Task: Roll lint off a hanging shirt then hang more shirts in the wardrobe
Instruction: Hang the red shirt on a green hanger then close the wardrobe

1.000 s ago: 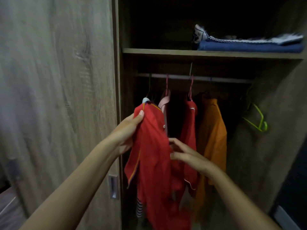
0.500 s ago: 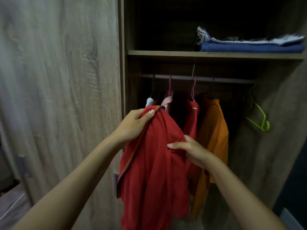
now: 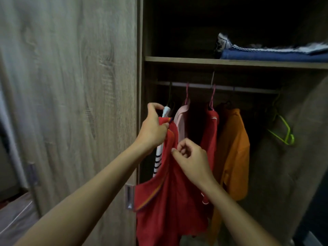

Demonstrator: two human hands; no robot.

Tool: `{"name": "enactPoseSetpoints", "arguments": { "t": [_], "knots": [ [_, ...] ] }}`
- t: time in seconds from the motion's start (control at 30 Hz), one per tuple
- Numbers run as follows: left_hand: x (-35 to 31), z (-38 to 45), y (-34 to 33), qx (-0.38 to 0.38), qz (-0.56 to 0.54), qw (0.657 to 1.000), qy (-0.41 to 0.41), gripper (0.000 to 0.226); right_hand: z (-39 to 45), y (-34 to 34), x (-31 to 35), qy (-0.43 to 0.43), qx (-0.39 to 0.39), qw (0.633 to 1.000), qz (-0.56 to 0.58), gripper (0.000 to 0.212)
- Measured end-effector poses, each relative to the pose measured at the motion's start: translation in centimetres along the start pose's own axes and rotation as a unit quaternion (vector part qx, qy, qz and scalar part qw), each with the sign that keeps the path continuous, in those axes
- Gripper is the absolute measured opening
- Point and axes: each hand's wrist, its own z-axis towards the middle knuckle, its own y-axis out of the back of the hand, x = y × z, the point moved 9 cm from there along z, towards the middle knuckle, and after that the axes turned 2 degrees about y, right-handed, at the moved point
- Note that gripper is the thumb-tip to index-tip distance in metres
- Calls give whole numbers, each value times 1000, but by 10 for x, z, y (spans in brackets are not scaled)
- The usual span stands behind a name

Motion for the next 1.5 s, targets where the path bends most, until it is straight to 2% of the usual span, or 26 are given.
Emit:
{"name": "enactPoseSetpoints", "arguments": {
  "t": [0.1,0.17,0.27,0.37,0.47,0.57,0.67,0.73,0.83,0.97,1.1,1.17,1.3,1.4,1.5],
  "knots": [
    [-2,6,-2,27,11,999,-13,39,-1,8,3,-2,-27,999,18,30],
    [-5,8,-2,33,8,999,-5,36,-4,4,4,-13,-1,1000,1,37],
    [-11,10,-1,39,4,999,6,50,-8,-9,-11,-52,81,988,-120,39],
    [-26,7,6,32,106,993,-46,53,-3,-2,-24,-34,67,960,-268,27],
    [-31,6,16,-6,277,953,-119,36,8,24,-40,-67,38,937,-340,28],
    [-11,11,24,-34,389,912,-126,20,20,51,-37,-68,15,937,-343,20],
    [15,13,22,-36,475,876,-81,28,30,65,-22,-38,-14,936,-348,20],
    [19,11,14,-42,506,856,-90,31,34,66,-26,-54,-4,933,-356,25],
    [16,12,1,-46,497,852,-159,27,35,73,-38,-86,-6,947,-310,34],
    [21,13,-10,-42,421,888,-182,13,37,78,-57,-160,19,965,-205,44],
    [24,18,-29,2,349,919,-183,28,41,84,-73,-192,27,972,-134,49],
    [17,22,-38,13,333,925,-183,34,42,92,-82,-206,28,970,-125,47],
    [-12,27,-62,-37,381,897,-221,35,44,111,-94,-216,79,955,-190,40],
    [-37,29,-82,-60,348,902,-247,31,46,123,-103,-225,136,945,-196,34],
    [-55,37,-98,-69,322,908,-258,31,52,148,-111,-234,128,945,-191,25]
  ]
}}
